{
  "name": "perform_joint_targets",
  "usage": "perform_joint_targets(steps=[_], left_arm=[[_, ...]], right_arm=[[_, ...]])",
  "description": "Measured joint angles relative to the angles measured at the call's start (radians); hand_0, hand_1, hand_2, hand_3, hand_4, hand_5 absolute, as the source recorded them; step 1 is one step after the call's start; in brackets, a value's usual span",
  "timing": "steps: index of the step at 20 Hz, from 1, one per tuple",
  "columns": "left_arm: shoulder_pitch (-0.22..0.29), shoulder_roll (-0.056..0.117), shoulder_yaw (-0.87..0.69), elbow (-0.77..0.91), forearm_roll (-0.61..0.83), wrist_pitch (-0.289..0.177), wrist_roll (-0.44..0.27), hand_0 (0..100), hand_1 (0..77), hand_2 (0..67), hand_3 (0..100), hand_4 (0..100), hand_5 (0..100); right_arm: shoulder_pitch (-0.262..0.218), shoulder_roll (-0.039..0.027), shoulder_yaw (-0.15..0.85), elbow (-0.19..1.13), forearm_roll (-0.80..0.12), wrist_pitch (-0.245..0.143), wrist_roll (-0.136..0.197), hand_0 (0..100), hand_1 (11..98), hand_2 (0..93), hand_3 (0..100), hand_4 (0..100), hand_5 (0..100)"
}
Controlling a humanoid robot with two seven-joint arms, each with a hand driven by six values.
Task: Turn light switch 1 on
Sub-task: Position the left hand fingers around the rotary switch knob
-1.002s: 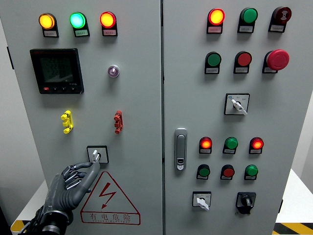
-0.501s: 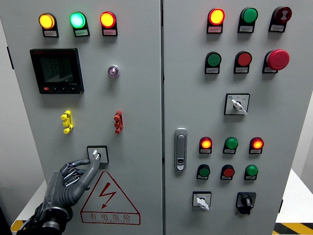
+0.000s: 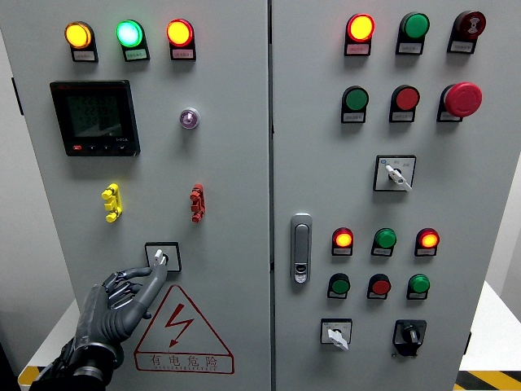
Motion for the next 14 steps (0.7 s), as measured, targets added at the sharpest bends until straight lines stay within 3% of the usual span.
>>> perform_joint_targets(steps=[14], left_arm=[[-0.010, -0.001, 0.014, 0.001, 0.004, 0.014, 0.008, 0, 64.0, 44.3, 81, 98, 71]], right_arm=[[0.000, 0.0000, 0.000, 0.000, 0.000, 0.000, 0.001, 0, 22.3, 0.0, 11, 23, 15]])
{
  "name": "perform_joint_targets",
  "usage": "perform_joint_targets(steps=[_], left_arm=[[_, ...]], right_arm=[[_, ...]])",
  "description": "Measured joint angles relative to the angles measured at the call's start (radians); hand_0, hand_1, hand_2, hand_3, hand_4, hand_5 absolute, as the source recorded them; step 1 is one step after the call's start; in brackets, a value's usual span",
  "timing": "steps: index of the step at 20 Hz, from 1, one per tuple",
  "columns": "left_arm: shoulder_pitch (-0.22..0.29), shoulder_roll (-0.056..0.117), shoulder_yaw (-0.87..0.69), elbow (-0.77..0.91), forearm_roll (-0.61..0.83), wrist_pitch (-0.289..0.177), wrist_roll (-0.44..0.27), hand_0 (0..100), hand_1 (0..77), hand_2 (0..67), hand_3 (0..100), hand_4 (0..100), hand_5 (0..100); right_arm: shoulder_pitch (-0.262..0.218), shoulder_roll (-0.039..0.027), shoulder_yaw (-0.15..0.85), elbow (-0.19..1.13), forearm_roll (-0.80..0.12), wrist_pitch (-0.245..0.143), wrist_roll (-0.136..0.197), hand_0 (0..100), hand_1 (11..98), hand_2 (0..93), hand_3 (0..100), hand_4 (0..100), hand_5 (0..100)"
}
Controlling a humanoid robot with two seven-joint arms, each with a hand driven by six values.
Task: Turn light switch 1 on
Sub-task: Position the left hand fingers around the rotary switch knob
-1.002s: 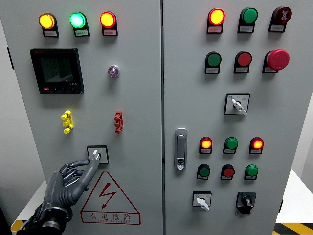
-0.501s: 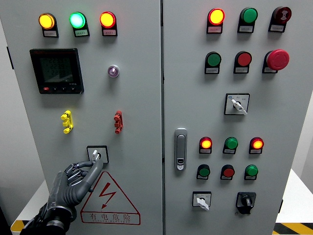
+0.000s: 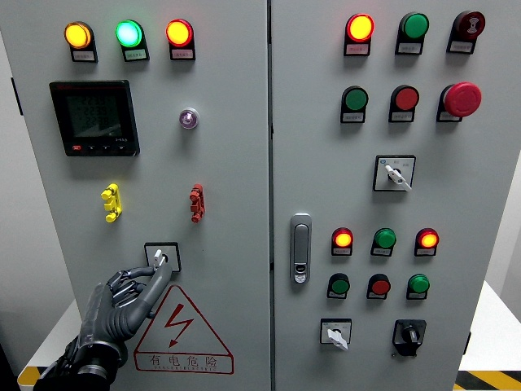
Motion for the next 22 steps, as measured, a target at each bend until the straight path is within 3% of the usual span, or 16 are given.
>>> perform_joint_targets(steps=[22], left_arm=[[-0.050, 0.001, 0.003, 0.020, 0.025, 0.043, 0.090, 0, 66.6, 48.3, 87, 100, 80]], right_arm=[[0.000, 0.0000, 0.000, 0.000, 0.000, 0.000, -0.001, 0, 22.5, 0.0, 11, 23, 15]])
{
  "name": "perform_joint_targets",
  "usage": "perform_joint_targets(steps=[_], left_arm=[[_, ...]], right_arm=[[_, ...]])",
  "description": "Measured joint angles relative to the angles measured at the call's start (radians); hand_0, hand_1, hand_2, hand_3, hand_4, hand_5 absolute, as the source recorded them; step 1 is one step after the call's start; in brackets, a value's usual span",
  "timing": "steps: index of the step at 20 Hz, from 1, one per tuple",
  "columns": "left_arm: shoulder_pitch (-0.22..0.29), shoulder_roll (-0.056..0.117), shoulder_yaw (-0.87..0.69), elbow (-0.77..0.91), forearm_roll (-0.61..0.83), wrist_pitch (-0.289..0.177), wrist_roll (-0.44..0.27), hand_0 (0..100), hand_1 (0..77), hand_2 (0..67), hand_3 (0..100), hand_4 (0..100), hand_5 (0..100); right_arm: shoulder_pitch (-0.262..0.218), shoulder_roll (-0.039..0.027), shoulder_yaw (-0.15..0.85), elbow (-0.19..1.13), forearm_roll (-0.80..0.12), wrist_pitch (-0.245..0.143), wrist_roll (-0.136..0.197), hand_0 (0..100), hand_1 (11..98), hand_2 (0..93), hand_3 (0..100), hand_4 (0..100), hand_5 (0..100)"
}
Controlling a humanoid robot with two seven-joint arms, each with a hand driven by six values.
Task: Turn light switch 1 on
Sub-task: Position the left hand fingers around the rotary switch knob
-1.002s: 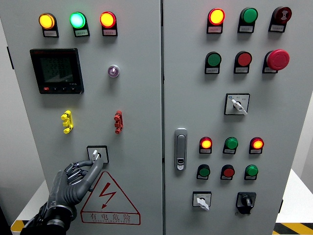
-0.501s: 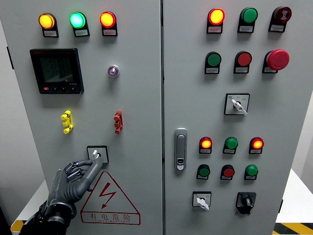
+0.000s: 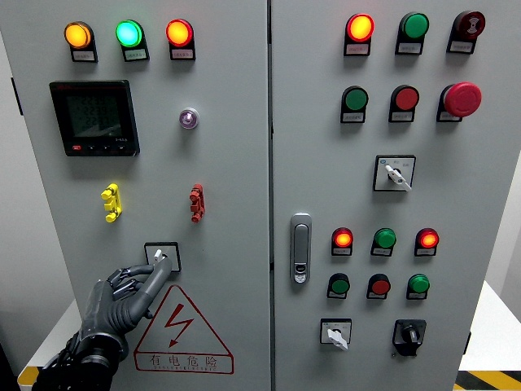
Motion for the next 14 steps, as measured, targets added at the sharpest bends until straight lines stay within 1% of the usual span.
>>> perform_joint_targets(steps=[9, 14], left_arm=[[-0.017, -0.001, 0.001, 0.011, 0.000, 0.003, 0.005, 0, 66.1, 50.6, 89, 100, 82], [-0.018, -0.002, 0.008, 0.014, 0.001, 0.020, 0.015, 0, 66.5, 51.9, 89, 100, 83]], right_arm=[[0.000, 0.0005, 0.000, 0.000, 0.000, 0.000, 0.000, 0, 22.5, 0.0, 11, 23, 15], [0.001, 0.0001, 0.000, 0.000, 0.000, 0.000, 0.001, 0, 22.5, 0.0, 11, 23, 15]])
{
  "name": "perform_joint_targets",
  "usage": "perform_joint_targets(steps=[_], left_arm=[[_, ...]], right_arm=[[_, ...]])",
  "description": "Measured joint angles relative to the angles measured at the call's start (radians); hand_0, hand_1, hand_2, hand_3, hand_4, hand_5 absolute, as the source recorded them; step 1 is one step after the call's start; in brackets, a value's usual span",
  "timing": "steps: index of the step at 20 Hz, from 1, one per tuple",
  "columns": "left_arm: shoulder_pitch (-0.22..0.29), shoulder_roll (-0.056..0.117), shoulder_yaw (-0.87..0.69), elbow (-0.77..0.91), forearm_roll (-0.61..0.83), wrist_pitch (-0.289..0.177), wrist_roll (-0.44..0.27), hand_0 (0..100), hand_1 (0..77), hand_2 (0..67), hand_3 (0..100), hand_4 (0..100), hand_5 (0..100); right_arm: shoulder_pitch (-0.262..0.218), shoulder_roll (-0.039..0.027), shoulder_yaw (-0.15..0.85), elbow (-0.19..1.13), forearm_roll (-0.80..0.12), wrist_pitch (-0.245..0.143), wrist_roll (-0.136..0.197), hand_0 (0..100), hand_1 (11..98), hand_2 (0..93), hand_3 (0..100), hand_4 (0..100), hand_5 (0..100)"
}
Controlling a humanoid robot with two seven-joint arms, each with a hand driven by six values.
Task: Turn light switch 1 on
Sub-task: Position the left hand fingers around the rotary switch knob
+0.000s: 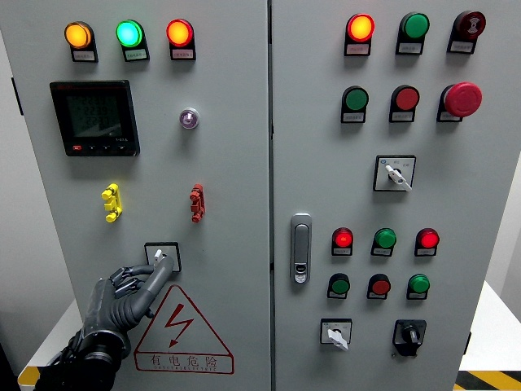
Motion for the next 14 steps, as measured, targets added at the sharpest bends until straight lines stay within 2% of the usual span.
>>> perform_joint_targets(steps=[14], left_arm=[[-0.010, 0.000, 0.001, 0.005, 0.000, 0.011, 0.010, 0, 65.9, 53.4, 91, 100, 84]], right_arm=[[-0.001, 0.0000, 0.000, 0.000, 0.000, 0.000, -0.001, 0, 22.4, 0.0, 11, 23, 15]])
